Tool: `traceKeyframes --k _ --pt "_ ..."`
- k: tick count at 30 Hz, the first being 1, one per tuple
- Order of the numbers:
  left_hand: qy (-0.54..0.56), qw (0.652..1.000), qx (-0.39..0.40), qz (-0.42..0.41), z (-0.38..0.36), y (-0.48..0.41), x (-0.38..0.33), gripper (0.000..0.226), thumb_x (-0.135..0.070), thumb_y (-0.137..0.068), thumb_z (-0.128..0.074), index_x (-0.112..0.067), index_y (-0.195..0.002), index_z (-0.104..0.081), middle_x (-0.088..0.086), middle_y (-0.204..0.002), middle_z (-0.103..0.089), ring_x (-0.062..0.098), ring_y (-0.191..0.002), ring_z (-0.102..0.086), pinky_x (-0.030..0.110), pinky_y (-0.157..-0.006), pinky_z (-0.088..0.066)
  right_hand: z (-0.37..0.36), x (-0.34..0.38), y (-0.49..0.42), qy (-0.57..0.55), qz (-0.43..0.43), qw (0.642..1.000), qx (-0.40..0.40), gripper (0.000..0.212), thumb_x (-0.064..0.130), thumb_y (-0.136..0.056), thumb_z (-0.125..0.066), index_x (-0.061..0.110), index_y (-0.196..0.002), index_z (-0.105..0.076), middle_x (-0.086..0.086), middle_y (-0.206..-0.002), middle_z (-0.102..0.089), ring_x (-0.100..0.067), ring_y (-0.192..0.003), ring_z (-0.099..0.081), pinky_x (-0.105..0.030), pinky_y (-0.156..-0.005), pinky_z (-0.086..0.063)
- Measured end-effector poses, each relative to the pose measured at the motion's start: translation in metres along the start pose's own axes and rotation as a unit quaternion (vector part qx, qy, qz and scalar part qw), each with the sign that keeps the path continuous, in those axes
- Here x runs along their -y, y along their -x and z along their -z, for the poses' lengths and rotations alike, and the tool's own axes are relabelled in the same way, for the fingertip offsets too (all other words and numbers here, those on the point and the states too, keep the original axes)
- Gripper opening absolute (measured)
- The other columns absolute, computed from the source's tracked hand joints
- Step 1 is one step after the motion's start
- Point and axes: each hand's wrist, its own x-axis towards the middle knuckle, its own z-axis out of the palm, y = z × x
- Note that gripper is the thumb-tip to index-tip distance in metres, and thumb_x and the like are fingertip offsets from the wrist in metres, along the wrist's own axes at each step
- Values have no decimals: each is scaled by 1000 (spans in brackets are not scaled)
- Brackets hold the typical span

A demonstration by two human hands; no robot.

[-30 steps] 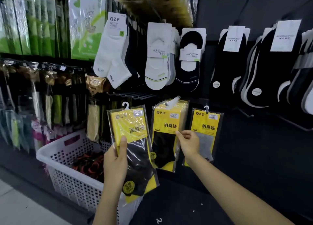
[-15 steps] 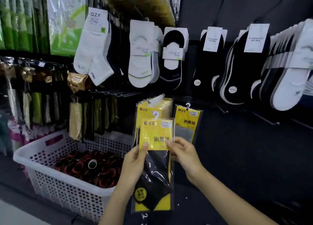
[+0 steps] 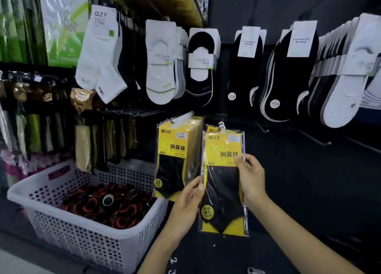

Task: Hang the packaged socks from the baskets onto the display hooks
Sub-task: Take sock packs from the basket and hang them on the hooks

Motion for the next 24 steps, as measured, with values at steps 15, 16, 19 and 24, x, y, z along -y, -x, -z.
traceKeyframes --k 15,16,19,24 --pt "-73 986 -70 132 3 12 91 49 -42 -95 -49 -24 -140 -42 -7 -138 -46 4 -120 -42 21 -94 -32 51 -72 24 16 -168 986 -4 28 23 -91 -64 9 -115 -57 3 -94 -64 -13 -93 -63 -26 -79 -52" --pt "-81 984 -70 144 0 18 100 50 -40 -95 -50 -21 -141 -42 -2 -140 -46 9 -124 -44 22 -95 -35 62 -85 35 17 -190 982 3 24 21 -92 -63 10 -112 -59 0 -98 -64 -13 -92 -63 -25 -77 -52" --pt "-106 975 -43 190 -9 38 126 51 -33 -96 -52 -13 -141 -40 5 -141 -47 17 -127 -46 24 -97 -39 96 -125 74 29 -258 966 13 7 16 -93 -60 12 -99 -62 -6 -105 -64 -19 -92 -63 -30 -80 -52" --pt "-113 959 -70 251 -37 95 176 38 -19 -94 -56 -1 -128 -50 10 -114 -60 13 -100 -54 11 -78 -42 155 -198 149 121 -356 924 73 11 10 -93 -60 5 -102 -63 -9 -96 -63 -16 -76 -62 -26 -71 -51"
